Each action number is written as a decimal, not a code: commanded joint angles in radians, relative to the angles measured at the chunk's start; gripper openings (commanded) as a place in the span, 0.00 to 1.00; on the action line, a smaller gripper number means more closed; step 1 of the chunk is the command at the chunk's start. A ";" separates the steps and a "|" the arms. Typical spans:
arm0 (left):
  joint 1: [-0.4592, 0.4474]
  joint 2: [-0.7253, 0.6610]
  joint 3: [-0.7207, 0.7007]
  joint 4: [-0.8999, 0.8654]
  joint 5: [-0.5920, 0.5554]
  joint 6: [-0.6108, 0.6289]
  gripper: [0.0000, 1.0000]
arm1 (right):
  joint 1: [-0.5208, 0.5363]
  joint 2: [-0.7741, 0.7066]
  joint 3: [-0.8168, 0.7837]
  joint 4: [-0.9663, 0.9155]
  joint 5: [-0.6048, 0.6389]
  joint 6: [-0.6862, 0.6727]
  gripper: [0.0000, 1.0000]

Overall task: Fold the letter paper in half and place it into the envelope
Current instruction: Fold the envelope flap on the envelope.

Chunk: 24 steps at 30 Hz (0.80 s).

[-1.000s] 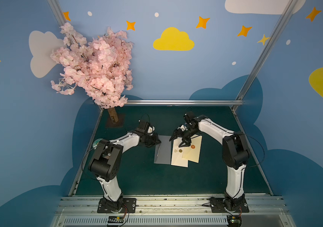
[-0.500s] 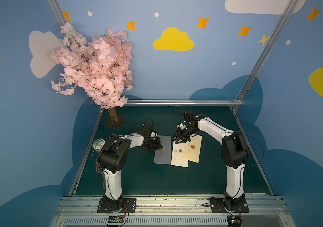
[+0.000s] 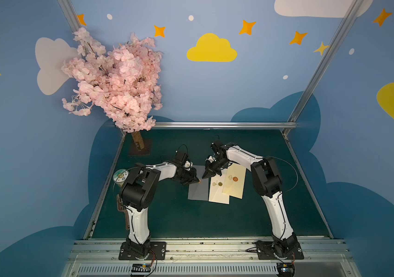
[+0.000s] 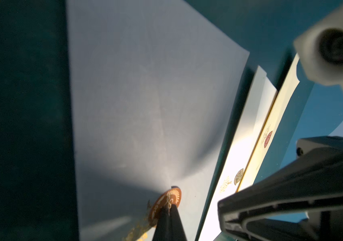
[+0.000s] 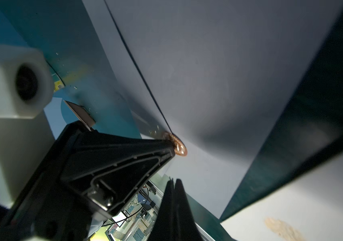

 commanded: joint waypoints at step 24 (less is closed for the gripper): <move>-0.002 -0.059 0.035 -0.224 -0.026 0.142 0.03 | 0.054 0.161 0.089 0.044 0.043 0.039 0.00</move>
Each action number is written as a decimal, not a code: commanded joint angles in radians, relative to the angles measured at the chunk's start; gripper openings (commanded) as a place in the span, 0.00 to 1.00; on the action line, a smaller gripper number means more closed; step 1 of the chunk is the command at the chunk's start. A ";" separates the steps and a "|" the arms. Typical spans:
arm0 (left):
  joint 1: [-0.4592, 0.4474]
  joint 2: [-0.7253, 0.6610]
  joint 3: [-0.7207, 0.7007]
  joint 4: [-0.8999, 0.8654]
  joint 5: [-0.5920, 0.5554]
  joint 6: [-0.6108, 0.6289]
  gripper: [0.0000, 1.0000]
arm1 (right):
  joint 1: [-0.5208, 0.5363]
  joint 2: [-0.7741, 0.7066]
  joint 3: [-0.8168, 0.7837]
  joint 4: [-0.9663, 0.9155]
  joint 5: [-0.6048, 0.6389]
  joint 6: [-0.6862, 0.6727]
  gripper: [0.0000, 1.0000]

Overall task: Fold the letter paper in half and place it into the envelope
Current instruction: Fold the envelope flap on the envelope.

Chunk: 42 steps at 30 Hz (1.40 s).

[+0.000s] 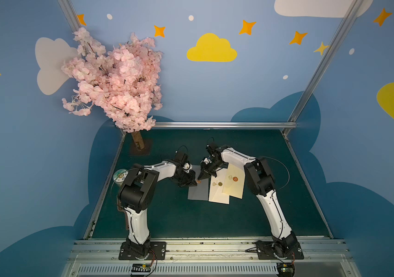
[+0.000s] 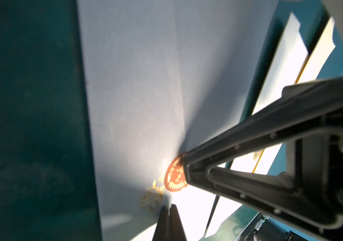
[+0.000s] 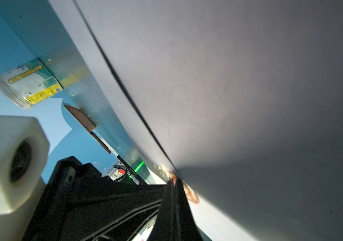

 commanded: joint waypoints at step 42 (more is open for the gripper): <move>-0.045 0.133 0.099 0.007 -0.019 -0.004 0.03 | -0.028 -0.195 -0.332 -0.104 0.228 -0.092 0.00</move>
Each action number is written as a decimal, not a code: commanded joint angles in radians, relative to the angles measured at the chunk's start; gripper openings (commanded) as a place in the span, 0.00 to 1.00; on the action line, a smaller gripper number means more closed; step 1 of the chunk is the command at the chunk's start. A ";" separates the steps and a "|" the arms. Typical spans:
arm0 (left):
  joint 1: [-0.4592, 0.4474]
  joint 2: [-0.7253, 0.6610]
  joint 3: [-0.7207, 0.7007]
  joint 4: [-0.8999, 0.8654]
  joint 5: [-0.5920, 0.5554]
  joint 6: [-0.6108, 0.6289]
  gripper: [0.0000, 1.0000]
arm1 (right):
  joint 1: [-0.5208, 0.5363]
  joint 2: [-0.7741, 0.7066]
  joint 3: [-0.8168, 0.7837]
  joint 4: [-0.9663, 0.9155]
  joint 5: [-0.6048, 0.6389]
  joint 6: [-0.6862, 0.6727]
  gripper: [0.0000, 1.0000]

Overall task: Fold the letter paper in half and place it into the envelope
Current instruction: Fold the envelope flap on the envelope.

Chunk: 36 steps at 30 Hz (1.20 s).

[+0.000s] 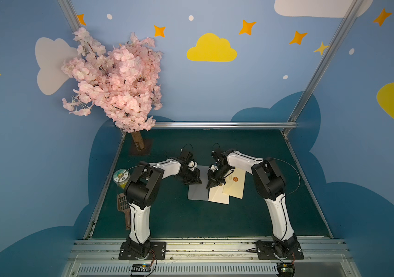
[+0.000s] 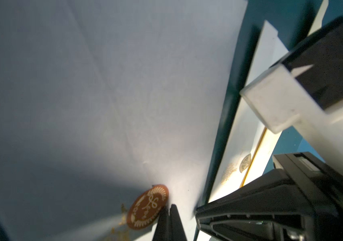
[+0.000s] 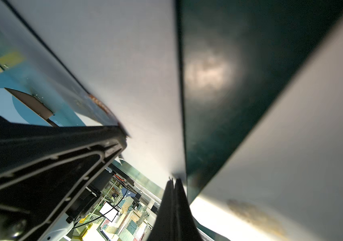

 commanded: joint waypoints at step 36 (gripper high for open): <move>-0.005 0.065 -0.053 0.064 -0.047 -0.041 0.03 | -0.056 -0.127 0.063 -0.132 0.108 -0.085 0.00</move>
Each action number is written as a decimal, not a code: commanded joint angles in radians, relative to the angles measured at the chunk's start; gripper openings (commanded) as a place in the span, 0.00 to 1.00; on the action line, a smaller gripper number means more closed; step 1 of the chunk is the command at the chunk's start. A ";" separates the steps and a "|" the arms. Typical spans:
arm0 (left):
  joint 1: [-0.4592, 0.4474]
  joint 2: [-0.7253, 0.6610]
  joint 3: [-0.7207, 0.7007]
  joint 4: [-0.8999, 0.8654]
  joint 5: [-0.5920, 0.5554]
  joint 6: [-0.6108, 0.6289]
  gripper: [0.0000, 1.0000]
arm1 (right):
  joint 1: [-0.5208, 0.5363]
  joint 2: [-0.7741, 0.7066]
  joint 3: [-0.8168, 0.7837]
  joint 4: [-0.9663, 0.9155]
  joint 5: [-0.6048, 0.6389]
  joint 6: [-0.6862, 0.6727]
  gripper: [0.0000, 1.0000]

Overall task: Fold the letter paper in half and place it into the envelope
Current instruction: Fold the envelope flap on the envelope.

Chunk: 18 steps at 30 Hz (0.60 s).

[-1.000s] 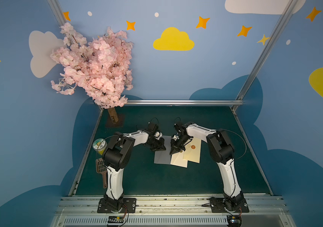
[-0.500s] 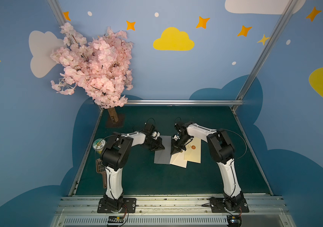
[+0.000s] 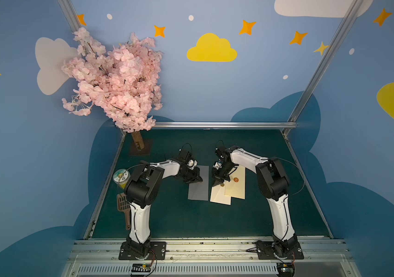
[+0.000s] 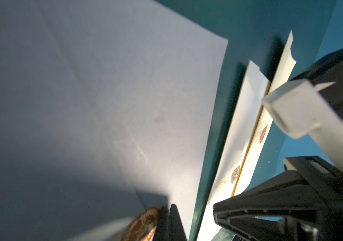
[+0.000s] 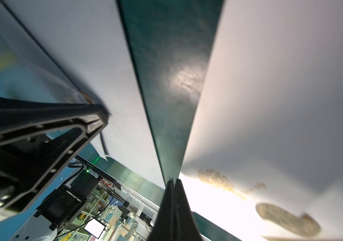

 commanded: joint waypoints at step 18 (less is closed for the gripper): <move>0.131 -0.632 -0.207 -0.048 -0.386 0.193 1.00 | -0.161 -0.449 -0.050 -0.009 0.484 -0.191 0.93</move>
